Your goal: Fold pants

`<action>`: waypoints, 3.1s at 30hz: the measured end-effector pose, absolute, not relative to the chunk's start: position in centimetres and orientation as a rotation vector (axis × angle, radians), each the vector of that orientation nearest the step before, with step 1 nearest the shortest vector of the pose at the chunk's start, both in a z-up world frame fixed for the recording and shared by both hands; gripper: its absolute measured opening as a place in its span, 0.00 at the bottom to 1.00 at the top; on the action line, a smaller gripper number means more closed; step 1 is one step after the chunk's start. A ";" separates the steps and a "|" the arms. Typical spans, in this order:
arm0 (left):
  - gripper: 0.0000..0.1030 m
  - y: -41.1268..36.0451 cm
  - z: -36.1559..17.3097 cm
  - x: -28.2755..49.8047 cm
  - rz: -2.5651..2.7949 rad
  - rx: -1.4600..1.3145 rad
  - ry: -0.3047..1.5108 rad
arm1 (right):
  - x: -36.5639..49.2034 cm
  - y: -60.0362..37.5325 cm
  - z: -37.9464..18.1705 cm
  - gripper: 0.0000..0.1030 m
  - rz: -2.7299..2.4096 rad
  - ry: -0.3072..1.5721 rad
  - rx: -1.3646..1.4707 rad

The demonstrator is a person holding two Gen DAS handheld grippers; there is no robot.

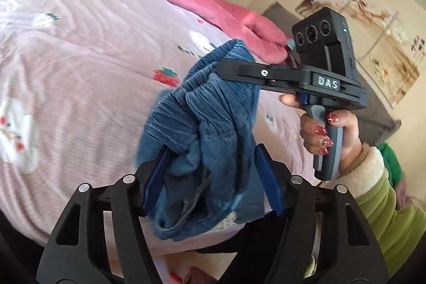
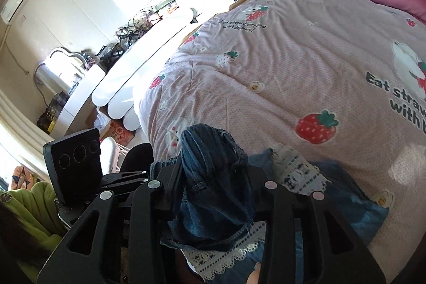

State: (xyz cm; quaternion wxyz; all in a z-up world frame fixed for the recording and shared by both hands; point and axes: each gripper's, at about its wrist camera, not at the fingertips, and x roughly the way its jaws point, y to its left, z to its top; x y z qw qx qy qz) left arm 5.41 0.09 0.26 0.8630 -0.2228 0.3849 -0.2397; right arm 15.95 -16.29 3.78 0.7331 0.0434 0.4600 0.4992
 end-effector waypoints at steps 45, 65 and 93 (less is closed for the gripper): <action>0.90 -2.6 1.9 1.9 -0.408 -0.178 0.828 | 6.8 -28.3 2.2 0.72 0.711 0.868 0.052; 0.90 -4.0 1.4 9.7 -0.423 -0.082 0.916 | -5.2 -16.0 2.4 0.66 1.011 0.680 -0.406; 0.90 -6.2 -4.8 13.0 -0.496 -0.069 1.045 | -5.7 -13.3 -2.6 0.17 1.033 0.674 -0.674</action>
